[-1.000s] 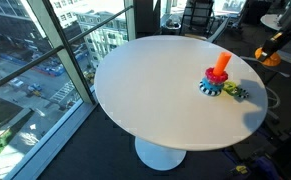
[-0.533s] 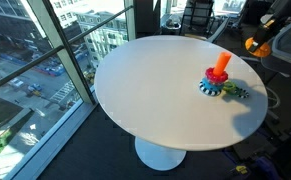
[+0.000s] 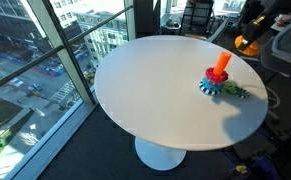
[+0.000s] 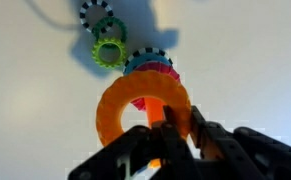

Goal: Put the orange ring on the ring holder

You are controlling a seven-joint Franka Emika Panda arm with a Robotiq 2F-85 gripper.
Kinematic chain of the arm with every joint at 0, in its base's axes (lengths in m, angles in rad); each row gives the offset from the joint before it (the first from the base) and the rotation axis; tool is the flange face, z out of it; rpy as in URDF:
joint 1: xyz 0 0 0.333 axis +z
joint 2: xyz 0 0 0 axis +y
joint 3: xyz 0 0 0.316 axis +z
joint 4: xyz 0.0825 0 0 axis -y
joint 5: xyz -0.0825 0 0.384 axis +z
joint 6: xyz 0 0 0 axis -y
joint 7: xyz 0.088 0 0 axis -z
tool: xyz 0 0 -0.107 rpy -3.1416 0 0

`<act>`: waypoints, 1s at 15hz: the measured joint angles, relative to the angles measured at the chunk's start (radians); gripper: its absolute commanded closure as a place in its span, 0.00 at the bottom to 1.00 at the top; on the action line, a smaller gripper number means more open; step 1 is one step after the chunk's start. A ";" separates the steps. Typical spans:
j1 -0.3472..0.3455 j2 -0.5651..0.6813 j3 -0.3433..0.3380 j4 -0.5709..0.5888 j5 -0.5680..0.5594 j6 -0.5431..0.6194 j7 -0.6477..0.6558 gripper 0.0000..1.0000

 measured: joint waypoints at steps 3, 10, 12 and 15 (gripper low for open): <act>0.000 0.001 0.000 -0.003 0.000 0.000 0.000 0.81; -0.001 0.002 0.000 -0.003 0.000 0.000 0.000 0.93; -0.001 0.004 0.001 -0.003 0.000 0.000 0.001 0.93; -0.001 0.009 0.005 -0.001 0.000 0.005 0.001 0.93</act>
